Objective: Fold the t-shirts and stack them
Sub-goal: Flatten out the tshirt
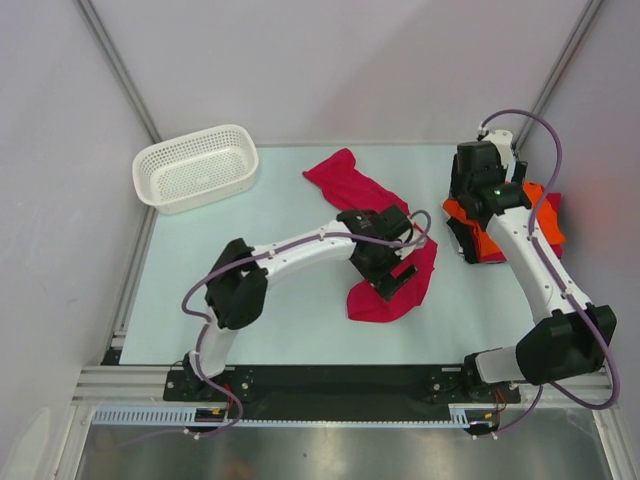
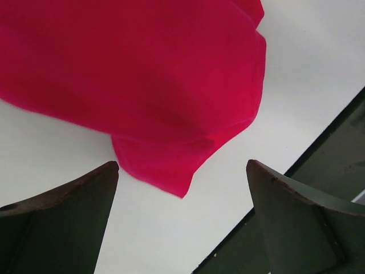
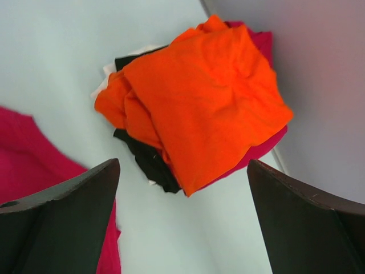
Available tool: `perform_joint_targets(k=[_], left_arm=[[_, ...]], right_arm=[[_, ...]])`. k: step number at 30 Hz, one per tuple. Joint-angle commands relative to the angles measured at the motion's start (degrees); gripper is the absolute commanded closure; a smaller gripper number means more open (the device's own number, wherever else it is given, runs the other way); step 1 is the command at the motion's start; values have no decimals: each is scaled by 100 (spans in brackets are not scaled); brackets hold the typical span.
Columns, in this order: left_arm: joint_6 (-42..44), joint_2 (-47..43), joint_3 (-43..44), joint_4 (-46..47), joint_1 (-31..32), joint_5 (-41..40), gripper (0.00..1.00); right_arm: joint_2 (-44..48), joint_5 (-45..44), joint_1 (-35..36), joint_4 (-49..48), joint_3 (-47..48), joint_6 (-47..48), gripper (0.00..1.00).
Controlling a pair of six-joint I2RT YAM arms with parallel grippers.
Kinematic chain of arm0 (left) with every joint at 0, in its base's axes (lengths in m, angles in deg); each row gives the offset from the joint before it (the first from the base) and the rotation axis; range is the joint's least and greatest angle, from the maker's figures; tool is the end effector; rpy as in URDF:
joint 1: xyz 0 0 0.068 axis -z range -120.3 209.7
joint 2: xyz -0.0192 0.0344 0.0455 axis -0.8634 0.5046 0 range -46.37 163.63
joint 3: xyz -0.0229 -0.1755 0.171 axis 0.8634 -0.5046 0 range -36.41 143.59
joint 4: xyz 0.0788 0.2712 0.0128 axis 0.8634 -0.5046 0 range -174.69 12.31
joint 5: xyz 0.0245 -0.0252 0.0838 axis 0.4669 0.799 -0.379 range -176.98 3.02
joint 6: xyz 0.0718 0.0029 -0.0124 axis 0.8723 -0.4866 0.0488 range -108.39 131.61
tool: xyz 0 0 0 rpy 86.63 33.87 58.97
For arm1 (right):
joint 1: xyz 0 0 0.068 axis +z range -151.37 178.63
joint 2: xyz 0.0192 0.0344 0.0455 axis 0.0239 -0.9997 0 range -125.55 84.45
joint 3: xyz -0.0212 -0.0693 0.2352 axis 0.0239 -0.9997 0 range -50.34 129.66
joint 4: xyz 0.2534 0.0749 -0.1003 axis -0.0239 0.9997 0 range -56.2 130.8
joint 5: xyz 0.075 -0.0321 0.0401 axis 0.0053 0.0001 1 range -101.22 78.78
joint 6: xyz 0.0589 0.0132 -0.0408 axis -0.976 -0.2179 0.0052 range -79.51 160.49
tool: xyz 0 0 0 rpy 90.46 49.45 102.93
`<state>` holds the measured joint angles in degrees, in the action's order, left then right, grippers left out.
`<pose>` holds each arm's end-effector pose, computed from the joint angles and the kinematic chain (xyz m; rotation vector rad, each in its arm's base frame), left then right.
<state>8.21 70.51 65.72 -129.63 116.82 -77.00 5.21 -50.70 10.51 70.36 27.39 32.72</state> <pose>0.2375 -0.3866 0.1914 1.3257 2.5047 -0.5080 0.3406 0.0324 0.3242 0.2895 2.0965 -0.5641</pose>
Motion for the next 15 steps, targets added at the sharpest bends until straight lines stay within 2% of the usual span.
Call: perform_joint_targets(k=[1, 8, 15], left_arm=[[146, 457, 789, -350, 422, -566, 0], [287, 1178, 1687, -703, 1002, -857, 0], [279, 1451, 1662, -747, 1169, -989, 0]], right_arm=[[479, 362, -19, 405, -47, -462, 0], [902, 407, -28, 466, -294, -419, 0], [1078, 389, -80, 466, -347, -392, 0]])
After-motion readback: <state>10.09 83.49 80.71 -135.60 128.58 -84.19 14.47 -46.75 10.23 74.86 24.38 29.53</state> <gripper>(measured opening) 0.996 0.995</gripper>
